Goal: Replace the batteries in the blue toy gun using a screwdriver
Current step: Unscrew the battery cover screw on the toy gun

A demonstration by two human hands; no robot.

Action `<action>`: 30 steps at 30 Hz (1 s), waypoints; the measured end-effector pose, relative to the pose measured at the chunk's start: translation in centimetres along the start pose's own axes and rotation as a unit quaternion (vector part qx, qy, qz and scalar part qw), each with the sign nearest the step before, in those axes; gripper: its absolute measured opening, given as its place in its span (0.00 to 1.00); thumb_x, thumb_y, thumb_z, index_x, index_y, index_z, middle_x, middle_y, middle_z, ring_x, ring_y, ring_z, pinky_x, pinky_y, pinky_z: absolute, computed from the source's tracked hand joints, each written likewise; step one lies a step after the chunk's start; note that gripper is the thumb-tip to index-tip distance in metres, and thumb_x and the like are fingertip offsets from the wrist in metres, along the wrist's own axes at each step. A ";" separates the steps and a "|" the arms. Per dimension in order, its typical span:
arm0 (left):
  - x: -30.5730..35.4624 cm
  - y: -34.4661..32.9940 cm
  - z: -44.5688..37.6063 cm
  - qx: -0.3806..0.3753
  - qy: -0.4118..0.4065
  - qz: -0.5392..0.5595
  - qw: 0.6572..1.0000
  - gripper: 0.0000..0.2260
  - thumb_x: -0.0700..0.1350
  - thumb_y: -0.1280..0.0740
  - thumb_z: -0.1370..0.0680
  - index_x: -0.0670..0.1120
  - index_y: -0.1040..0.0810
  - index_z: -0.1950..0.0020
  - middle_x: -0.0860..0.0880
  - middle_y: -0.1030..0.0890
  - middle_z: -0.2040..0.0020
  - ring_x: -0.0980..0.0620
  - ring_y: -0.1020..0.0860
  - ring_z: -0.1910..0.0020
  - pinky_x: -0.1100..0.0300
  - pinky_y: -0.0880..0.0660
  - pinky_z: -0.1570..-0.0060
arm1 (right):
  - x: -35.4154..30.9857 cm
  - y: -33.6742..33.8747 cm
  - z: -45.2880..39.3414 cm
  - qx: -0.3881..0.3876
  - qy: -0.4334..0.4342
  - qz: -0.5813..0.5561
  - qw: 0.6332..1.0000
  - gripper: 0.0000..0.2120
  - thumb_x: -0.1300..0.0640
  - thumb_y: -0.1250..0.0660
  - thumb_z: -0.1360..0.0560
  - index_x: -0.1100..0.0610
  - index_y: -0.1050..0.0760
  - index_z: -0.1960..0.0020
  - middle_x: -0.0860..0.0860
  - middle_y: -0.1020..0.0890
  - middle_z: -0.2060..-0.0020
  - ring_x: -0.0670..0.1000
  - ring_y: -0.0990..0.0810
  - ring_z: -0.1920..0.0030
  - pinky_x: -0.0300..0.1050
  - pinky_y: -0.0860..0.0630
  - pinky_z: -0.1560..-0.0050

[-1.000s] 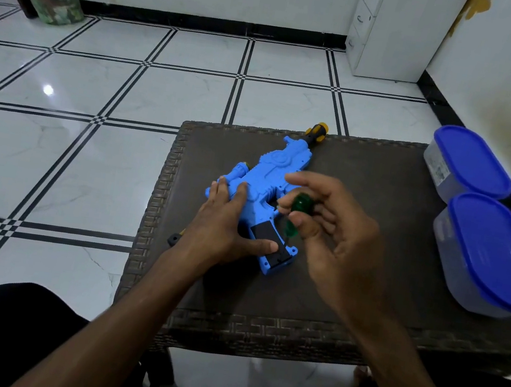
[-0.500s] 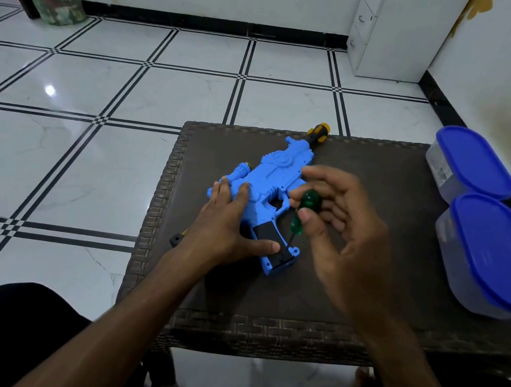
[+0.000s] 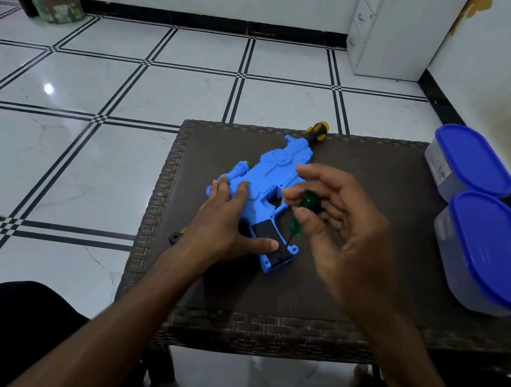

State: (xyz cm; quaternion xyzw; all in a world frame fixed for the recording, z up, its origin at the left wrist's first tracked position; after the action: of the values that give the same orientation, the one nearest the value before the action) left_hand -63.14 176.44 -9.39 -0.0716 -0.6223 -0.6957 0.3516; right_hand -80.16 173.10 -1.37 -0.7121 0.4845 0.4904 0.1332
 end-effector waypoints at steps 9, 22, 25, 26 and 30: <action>-0.1 0.0 0.0 -0.004 0.003 0.000 1.000 0.53 0.65 0.28 0.32 0.48 0.59 0.20 0.43 0.66 0.22 0.46 0.66 0.23 0.51 0.56 0.25 | 0.2 0.0 -0.5 0.024 0.052 0.089 0.994 0.18 0.63 0.25 0.28 0.58 0.19 0.39 0.52 0.23 0.51 0.46 0.22 0.52 0.36 0.24 0.50; 0.2 0.1 0.2 -0.007 0.000 0.001 1.000 0.52 0.63 0.28 0.31 0.48 0.58 0.20 0.43 0.65 0.22 0.46 0.66 0.23 0.51 0.56 0.25 | -0.4 0.0 -0.5 0.009 0.063 0.133 0.989 0.09 0.62 0.25 0.28 0.60 0.18 0.49 0.52 0.22 0.52 0.47 0.21 0.52 0.35 0.25 0.50; 0.3 0.2 0.2 -0.008 0.001 -0.002 1.000 0.53 0.63 0.28 0.31 0.48 0.59 0.20 0.43 0.66 0.22 0.46 0.66 0.23 0.51 0.56 0.25 | -0.4 -0.1 -0.6 0.009 0.064 0.111 0.992 0.11 0.68 0.28 0.26 0.61 0.20 0.44 0.51 0.18 0.50 0.45 0.19 0.48 0.33 0.25 0.47; 0.3 0.2 0.3 -0.008 0.002 -0.001 1.000 0.53 0.63 0.28 0.31 0.48 0.59 0.20 0.43 0.66 0.22 0.46 0.66 0.23 0.51 0.56 0.25 | -0.4 -0.1 -0.6 0.004 0.045 0.081 0.996 0.13 0.70 0.31 0.25 0.61 0.22 0.42 0.50 0.17 0.48 0.44 0.18 0.45 0.33 0.25 0.45; 0.2 0.2 0.1 -0.009 0.005 -0.005 1.000 0.53 0.63 0.28 0.31 0.48 0.59 0.20 0.43 0.66 0.22 0.46 0.66 0.23 0.51 0.56 0.25 | -0.3 -0.1 -0.3 -0.031 0.009 0.039 0.999 0.18 0.74 0.38 0.27 0.61 0.22 0.42 0.49 0.17 0.43 0.46 0.20 0.39 0.40 0.24 0.39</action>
State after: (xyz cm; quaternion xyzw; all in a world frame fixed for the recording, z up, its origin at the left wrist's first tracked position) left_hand -63.24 176.43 -9.10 -0.0684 -0.6143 -0.7033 0.3511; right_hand -79.89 173.09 -1.02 -0.7010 0.4975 0.5035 0.0870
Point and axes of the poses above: each hand's wrist, its own z-axis away from the middle knuckle, its own y-axis out of the back of the hand, x = y × z, the point moved 4 cm from there along -z, towards the middle knuckle
